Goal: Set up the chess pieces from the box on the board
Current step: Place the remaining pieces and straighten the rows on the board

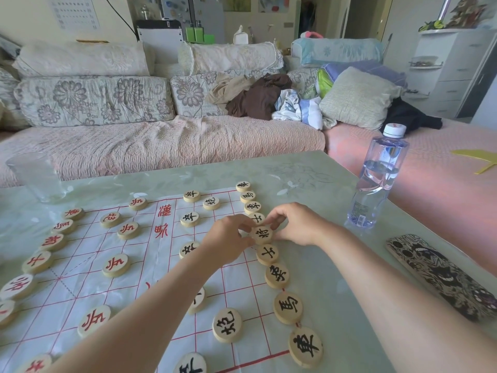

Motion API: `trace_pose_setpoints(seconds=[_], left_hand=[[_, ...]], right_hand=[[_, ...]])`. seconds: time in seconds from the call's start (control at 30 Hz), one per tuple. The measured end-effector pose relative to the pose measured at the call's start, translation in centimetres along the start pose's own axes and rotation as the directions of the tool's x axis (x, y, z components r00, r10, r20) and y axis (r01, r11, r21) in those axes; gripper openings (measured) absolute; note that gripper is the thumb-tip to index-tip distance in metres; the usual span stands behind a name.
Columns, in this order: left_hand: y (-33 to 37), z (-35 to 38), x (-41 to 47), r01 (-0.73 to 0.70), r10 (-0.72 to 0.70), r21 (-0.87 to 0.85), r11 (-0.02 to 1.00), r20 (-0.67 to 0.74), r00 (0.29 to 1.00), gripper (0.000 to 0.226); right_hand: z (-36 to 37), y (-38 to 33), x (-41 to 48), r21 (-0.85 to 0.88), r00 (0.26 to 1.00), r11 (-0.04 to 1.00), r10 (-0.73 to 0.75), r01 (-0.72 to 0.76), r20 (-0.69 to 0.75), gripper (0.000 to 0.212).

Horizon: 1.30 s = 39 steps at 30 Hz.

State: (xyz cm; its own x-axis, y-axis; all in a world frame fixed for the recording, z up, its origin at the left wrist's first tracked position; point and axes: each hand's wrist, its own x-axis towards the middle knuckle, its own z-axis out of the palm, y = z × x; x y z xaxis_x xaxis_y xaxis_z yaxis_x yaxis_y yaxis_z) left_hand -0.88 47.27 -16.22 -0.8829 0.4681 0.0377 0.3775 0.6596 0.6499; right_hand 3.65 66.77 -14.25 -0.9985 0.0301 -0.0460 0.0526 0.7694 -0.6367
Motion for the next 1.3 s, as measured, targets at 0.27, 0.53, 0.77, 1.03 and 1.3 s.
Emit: trace_pose_setpoints(seconds=[0.27,0.53,0.77,1.03,1.3], left_hand=[[0.8,-0.8,-3.2,-0.033,0.028,0.051,0.998,0.094,0.995,0.015],[1.2,-0.2,-4.2,-0.02,0.019,0.009,1.0,0.105,0.994,0.024],[1.6,0.1,-4.5,-0.056,0.056,0.003,0.998,0.072,0.996,0.027],[1.6,0.7,-4.3,-0.05,0.048,0.025,0.998,0.055,0.997,0.03],[2.1,-0.1,-5.9,-0.024,0.023,0.08,0.996,0.021,1.0,0.039]], right_hand=[[-0.4,-0.6,-3.2,-0.065,1.0,0.998,-0.015,0.016,0.017,0.025],[0.9,-0.6,-4.9,0.048,0.999,0.998,-0.032,0.033,-0.025,0.025],[1.3,0.1,-4.8,0.066,1.0,0.998,-0.005,0.007,-0.026,0.024],[1.3,0.1,-4.6,0.066,1.0,0.998,0.007,-0.007,-0.003,0.023],[0.6,0.2,-7.0,0.053,0.994,0.999,0.015,-0.009,-0.108,0.028]])
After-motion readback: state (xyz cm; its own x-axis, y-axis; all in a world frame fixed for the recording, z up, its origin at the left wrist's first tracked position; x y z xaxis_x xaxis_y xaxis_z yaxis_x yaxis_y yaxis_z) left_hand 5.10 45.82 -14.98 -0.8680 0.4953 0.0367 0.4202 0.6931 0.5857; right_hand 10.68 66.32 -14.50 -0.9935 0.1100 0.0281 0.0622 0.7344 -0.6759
